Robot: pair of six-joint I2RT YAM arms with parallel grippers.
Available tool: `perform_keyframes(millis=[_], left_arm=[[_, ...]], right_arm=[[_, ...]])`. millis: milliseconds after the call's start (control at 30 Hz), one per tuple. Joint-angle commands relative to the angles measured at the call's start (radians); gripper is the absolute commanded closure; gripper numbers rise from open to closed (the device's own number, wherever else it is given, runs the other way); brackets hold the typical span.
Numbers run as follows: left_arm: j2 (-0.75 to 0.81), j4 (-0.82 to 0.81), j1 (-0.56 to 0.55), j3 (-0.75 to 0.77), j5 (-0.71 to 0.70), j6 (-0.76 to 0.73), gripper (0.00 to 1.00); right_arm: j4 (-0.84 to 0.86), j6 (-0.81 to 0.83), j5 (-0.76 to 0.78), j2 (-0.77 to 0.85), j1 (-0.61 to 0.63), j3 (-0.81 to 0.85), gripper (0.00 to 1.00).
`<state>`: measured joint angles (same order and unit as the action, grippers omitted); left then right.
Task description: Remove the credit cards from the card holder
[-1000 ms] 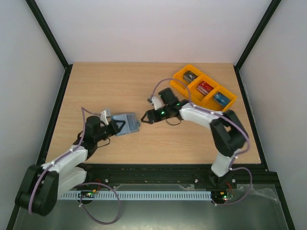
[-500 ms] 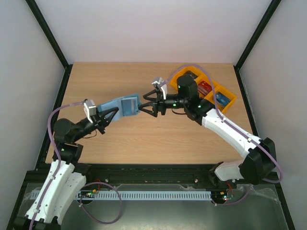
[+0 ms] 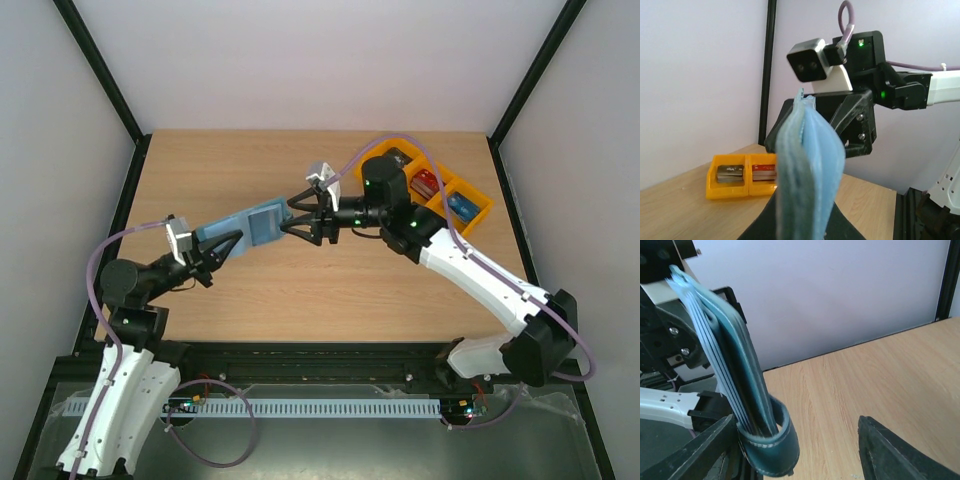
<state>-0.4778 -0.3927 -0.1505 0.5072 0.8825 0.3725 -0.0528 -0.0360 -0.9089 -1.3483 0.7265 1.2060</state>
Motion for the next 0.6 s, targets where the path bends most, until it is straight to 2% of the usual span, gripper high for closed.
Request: perform_keyframes(millis=[0,133,333,433,567], left_arm=[[0.015,-0.065,0.011,0.011,0.030,-0.033,0.98],[0.013,-0.080,0.011,0.002,0.036,-0.021,0.98],[0.014,-0.066,0.012,0.004,0.054,-0.065,0.98],[0.023,-0.032,0.011,0.005,0.062,-0.133,0.98],[0.032,0.014,0.011,0.020,0.051,-0.186,0.98]], right_arm=[[-0.007,0.053,0.020,0.054,-0.002,0.051,0.38],[0.057,-0.011,0.001,0.041,0.007,0.029,0.42],[0.065,0.004,0.048,0.049,0.015,0.033,0.41],[0.002,0.079,0.092,0.062,0.014,0.059,0.36],[-0.092,0.182,0.117,0.134,0.010,0.066,0.35]])
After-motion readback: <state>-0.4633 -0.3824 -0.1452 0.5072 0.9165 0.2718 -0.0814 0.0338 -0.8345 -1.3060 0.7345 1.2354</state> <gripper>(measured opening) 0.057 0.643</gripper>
